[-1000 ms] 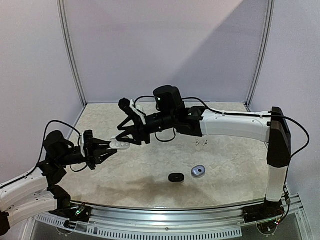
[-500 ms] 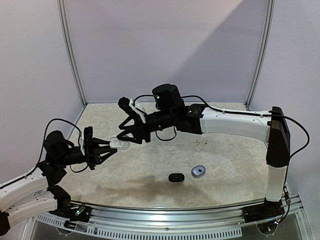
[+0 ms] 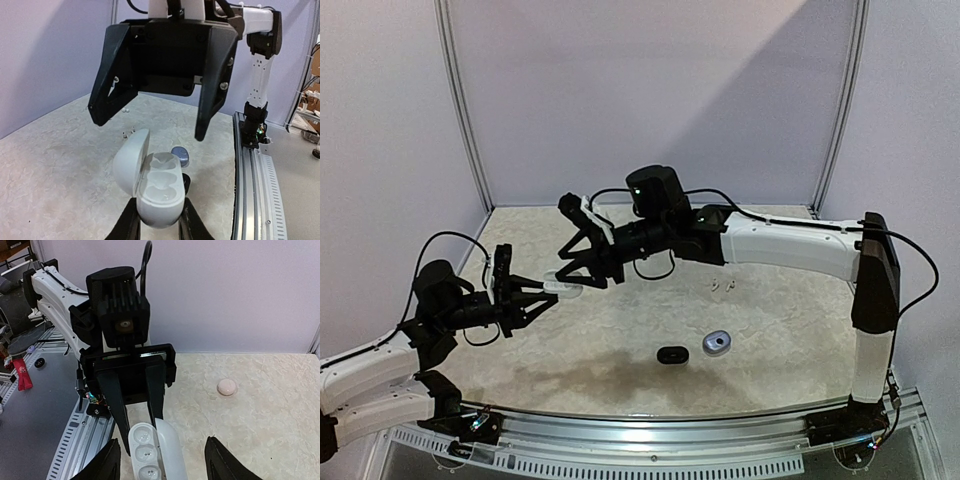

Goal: Insert the wireless bluetooth earbuds into the charging case

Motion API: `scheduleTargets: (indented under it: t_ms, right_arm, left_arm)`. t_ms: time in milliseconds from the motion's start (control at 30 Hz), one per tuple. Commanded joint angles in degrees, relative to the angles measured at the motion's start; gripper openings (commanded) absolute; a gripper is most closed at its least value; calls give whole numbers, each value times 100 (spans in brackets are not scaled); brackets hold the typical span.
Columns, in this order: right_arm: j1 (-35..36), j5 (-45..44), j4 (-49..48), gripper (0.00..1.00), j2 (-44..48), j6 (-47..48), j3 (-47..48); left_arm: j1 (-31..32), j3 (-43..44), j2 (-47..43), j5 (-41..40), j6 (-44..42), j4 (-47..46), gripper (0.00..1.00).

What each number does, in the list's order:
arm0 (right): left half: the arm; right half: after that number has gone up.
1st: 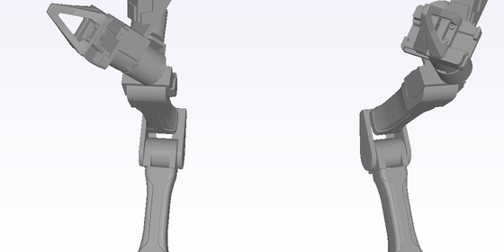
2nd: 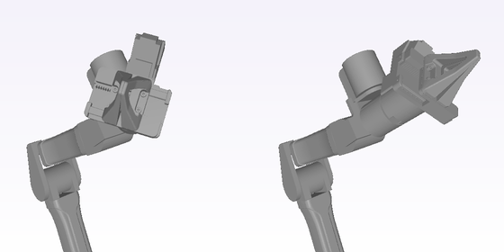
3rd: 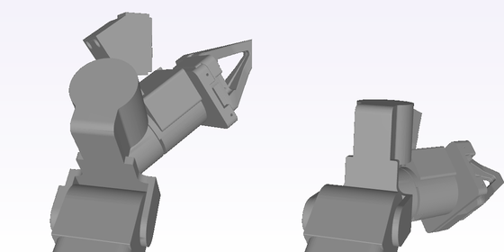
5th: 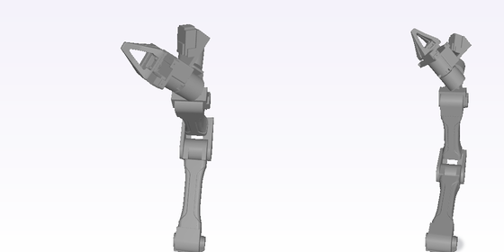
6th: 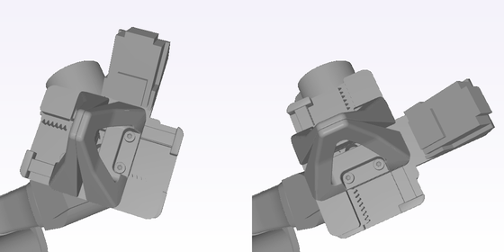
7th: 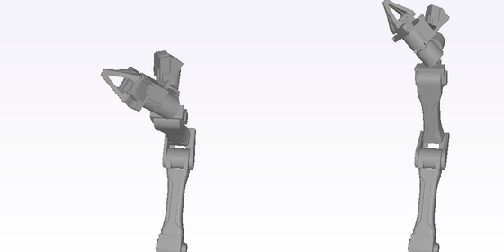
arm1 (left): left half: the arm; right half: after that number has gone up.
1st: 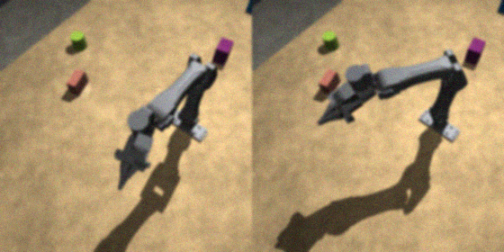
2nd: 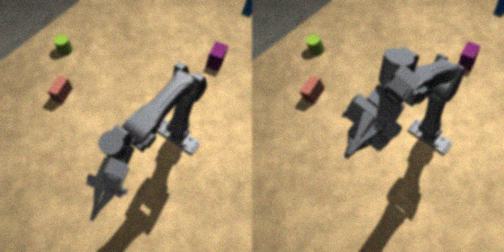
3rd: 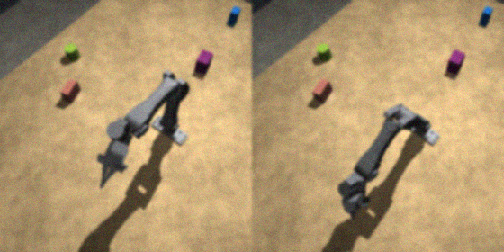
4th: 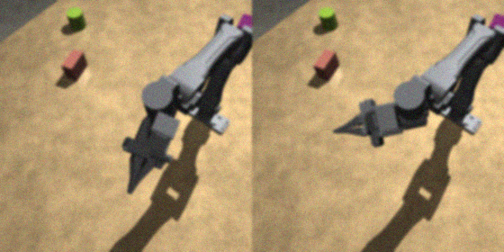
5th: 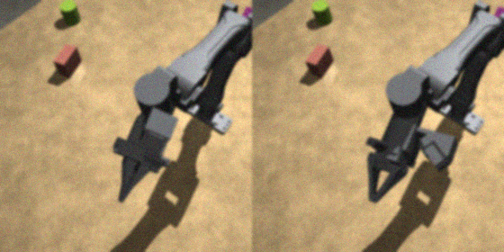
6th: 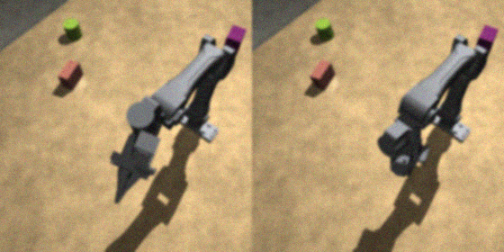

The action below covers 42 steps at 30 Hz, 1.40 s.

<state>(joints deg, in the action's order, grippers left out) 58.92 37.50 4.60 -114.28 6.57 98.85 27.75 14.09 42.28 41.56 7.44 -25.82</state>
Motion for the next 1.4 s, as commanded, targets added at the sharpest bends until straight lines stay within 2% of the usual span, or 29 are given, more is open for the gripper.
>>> scheduleTargets:
  t_ms: [0,100,167,300,400,467,567,667,867,1100,1367]
  right_arm:
    - [-140,167,-311,59,215,-169,165]
    - [-351,-345,-395,59,334,-580,219]
    - [-619,-1005,-29,58,412,-1297,397]
    - [-1432,-3077,1593,53,585,-2242,570]
    - [-2109,-4028,2821,52,668,-2690,492]
    - [-2561,-4360,3496,50,632,-2754,420]
    - [-3239,-4469,4065,44,538,-2658,220]
    - [-3818,-4630,4245,32,414,-2395,76]
    - [-4611,-4381,4282,27,-112,-1254,111]
    - [-4944,-4220,4173,25,-830,-185,268]
    - [-5010,-4022,4198,22,-1445,40,498]
  left_arm:
    - [24,112,52,-92,135,-65,0]
    - [20,107,56,-93,132,-63,0]
    - [12,100,49,-96,112,-55,0]
    - [9,82,30,-113,62,-63,0]
    - [3,68,6,-122,35,-63,0]
    - [3,61,-21,-122,3,-63,0]
    - [-10,50,-44,-130,-29,-59,0]
    - [-15,42,-28,-123,-40,-70,0]
    - [-15,25,-8,-129,-91,-67,0]
    - [-16,24,58,-139,-111,-71,0]
    - [-24,13,105,-166,-122,-89,0]
